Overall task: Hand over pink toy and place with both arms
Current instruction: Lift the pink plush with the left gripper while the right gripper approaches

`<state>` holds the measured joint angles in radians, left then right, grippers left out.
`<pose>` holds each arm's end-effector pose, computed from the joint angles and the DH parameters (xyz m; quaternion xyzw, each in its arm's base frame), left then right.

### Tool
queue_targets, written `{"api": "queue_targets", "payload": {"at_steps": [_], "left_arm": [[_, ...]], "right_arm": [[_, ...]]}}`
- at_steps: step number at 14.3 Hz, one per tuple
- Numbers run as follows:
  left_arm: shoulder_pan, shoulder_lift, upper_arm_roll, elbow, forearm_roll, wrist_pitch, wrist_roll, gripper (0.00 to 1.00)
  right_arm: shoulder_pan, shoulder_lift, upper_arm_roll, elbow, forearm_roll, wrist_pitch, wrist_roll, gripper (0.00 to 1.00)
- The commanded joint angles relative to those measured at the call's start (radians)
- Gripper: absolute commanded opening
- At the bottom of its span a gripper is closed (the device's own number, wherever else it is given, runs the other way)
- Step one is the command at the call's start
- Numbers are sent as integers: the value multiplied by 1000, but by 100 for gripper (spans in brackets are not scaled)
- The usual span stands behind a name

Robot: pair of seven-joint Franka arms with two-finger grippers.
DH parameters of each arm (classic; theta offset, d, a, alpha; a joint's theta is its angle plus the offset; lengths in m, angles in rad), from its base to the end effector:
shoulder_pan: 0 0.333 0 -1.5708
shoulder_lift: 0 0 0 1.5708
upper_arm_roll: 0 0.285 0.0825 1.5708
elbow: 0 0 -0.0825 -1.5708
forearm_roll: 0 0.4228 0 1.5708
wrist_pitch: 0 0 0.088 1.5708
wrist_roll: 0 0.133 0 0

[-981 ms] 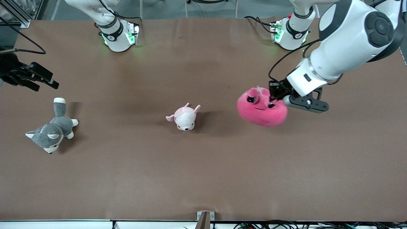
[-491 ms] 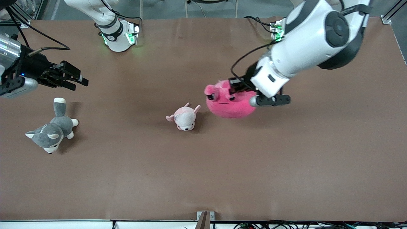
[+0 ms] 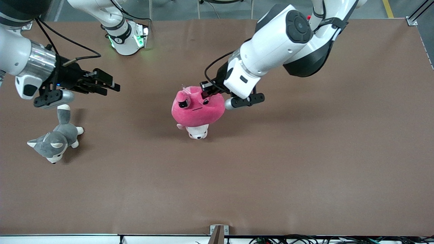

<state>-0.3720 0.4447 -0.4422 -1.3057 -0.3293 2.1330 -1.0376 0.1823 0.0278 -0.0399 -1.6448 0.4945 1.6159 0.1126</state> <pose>0.5453 -0.5206 0.5032 0.9285 0.1981 -0.0677 0.3068 0.5865 0.1461 0.5322 -0.9695 0.0035 0.0582 0.2381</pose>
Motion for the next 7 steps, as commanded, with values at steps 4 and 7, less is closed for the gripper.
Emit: {"api": "queue_targets", "payload": {"at_steps": [4,7], "left_arm": [[-85,89,-4,97,-31,45,-71,0],[-126,94,-1,97,-56,82,-116,0]], "right_arm": [[40,46,-9,51,55,6,33,64],[55,64,-9,57,76,7,33,64]]}}
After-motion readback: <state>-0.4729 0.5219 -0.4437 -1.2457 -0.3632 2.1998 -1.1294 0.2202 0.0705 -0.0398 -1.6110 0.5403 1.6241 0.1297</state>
